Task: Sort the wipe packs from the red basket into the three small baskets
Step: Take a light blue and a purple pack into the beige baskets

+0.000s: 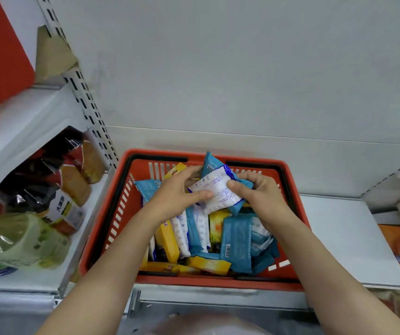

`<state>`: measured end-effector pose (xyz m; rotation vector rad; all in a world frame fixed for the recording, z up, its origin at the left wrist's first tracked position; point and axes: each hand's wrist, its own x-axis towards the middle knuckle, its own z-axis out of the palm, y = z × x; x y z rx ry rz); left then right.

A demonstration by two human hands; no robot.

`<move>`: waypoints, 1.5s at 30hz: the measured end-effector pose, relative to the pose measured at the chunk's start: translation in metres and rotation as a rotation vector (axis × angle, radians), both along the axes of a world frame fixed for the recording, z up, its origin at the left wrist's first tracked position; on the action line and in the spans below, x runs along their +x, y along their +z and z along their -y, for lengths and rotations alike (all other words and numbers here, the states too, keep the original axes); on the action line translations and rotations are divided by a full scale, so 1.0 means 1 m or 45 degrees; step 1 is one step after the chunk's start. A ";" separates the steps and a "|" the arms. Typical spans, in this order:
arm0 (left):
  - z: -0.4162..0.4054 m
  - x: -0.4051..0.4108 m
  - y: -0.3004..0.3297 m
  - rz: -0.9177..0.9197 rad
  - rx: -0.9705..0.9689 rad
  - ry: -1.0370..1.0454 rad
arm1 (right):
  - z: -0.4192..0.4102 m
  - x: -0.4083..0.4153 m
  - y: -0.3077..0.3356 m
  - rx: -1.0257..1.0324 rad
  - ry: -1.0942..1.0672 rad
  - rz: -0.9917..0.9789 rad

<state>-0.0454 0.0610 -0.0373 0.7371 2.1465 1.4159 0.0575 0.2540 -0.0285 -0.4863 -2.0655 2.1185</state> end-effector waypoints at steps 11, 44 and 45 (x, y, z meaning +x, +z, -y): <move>0.034 -0.002 -0.007 0.105 -0.325 0.282 | 0.033 -0.011 -0.018 0.079 -0.109 0.285; -0.027 0.081 0.017 0.447 0.537 0.348 | 0.021 0.121 0.019 -0.383 -0.840 -0.017; -0.036 0.095 0.018 0.436 0.567 0.322 | 0.016 0.139 0.022 -0.397 -0.853 -0.021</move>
